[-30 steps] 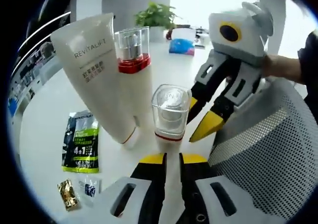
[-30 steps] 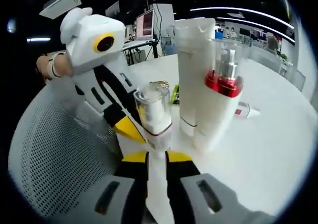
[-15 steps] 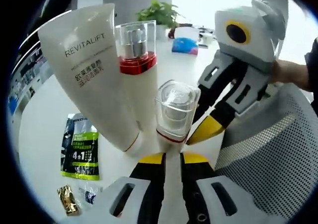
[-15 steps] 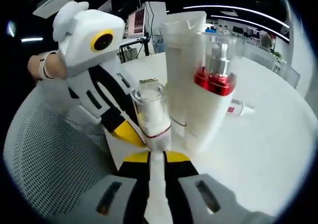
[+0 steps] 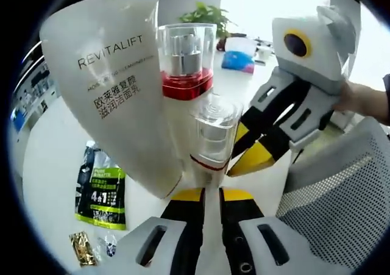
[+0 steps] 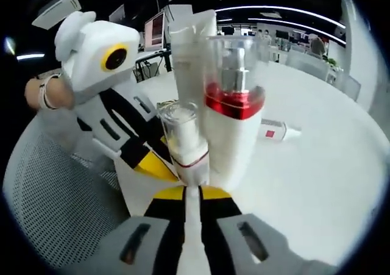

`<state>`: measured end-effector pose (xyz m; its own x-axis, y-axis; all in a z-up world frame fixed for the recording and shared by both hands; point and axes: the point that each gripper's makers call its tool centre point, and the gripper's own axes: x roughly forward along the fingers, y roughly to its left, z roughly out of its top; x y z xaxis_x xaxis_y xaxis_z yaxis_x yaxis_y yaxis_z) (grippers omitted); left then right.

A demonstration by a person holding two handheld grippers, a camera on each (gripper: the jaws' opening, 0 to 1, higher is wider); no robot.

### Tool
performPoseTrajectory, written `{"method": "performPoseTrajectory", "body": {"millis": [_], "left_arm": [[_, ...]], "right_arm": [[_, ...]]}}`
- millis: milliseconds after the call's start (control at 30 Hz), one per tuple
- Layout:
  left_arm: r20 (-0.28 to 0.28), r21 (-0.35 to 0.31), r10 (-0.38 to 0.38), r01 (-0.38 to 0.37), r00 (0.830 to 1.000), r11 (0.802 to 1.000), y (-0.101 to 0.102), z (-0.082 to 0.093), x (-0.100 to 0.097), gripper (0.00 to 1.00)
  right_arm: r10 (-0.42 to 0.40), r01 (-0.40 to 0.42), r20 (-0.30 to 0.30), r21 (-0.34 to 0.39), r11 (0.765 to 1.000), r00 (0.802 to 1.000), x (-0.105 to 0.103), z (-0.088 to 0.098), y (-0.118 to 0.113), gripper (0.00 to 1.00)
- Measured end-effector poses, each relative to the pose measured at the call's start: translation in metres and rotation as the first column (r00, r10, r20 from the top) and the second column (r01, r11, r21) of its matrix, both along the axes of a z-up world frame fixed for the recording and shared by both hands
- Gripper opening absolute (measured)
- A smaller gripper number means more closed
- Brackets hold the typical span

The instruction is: Arrange the skincare products in the storage area until every visible bottle or jar stands upright without overlapping.

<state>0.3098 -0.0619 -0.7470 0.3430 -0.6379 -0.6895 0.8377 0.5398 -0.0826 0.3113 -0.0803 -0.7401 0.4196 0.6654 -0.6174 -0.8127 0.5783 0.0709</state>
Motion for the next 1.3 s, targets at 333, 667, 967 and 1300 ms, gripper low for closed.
{"method": "performPoseTrajectory", "body": {"millis": [333, 667, 967, 1300], "left_arm": [[-0.002, -0.002, 0.004, -0.004, 1.0, 1.0, 0.0, -0.001, 0.001, 0.06], [0.012, -0.012, 0.02, -0.02, 1.0, 1.0, 0.012, 0.012, -0.004, 0.16], [0.041, -0.01, 0.044, -0.043, 0.998, 0.999, 0.039, 0.029, -0.006, 0.33], [0.1, 0.006, 0.083, -0.084, 0.992, 0.996, 0.074, 0.05, -0.007, 0.62]], "right_arm": [[0.01, -0.01, -0.006, -0.008, 1.0, 1.0, -0.002, -0.001, -0.001, 0.08], [0.004, -0.004, 0.021, -0.014, 1.0, 1.0, -0.011, 0.016, -0.005, 0.12], [-0.015, 0.015, 0.031, -0.016, 1.0, 0.999, -0.018, 0.036, -0.008, 0.22], [-0.039, 0.041, 0.052, -0.028, 0.999, 0.998, -0.026, 0.058, -0.007, 0.43]]}}
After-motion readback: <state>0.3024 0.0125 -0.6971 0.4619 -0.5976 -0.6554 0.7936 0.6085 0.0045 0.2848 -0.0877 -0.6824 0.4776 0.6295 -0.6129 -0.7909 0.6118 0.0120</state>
